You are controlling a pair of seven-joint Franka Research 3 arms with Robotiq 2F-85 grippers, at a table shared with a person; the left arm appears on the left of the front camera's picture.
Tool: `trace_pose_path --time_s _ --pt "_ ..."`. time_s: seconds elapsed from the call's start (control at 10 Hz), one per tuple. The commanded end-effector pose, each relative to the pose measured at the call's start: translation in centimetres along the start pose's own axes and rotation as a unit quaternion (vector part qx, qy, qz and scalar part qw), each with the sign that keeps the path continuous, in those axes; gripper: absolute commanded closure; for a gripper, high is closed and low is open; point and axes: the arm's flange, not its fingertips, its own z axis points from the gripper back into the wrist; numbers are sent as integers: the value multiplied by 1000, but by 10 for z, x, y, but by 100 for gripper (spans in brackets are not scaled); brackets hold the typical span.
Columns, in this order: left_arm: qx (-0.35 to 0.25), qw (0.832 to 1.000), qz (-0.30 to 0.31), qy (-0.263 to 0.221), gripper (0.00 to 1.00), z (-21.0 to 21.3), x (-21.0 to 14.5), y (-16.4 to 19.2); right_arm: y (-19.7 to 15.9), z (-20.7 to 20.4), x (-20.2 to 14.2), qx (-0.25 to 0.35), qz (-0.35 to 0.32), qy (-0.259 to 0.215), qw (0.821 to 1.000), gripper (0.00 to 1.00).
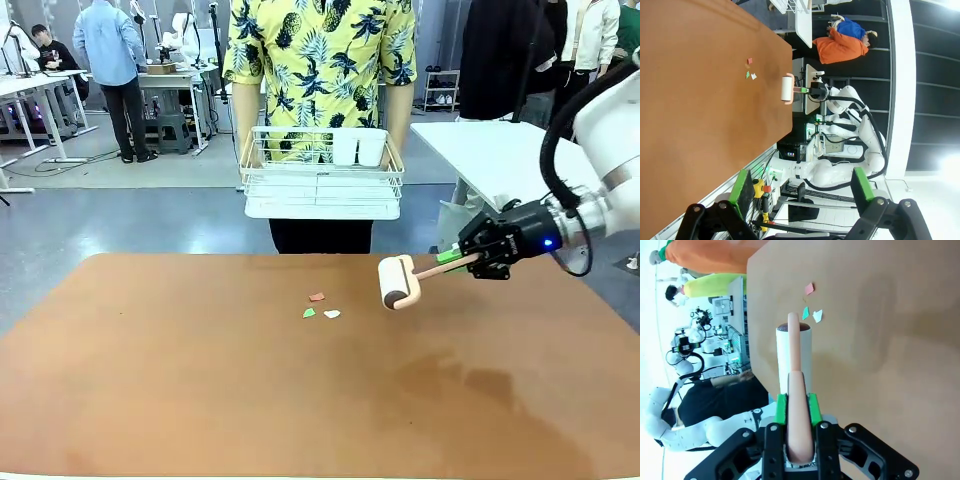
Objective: Clean the table.
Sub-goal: Clean the table with the Lint Roller when the human lifts the Dish drying rack.
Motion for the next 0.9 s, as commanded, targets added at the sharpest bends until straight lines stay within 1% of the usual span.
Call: trace_pose_path --time_s 0.0,0.1,0.5,0.6,0.8 --pt "-3 1000 -2 -1 0 1 -4 0 -7 -26 28 -26 22 20 999 79" --pt "-3 1000 -2 -1 0 1 -4 0 -13 -32 33 -39 15 31 999 79" --pt "-3 1000 -2 -1 0 1 -4 0 -28 -44 59 -60 -16 35 997 79" --pt "-3 1000 -2 -1 0 1 -4 0 -32 -48 61 -66 -21 30 997 79" --pt "-3 1000 -2 -1 0 1 -4 0 -29 -47 68 -64 -27 23 997 79"
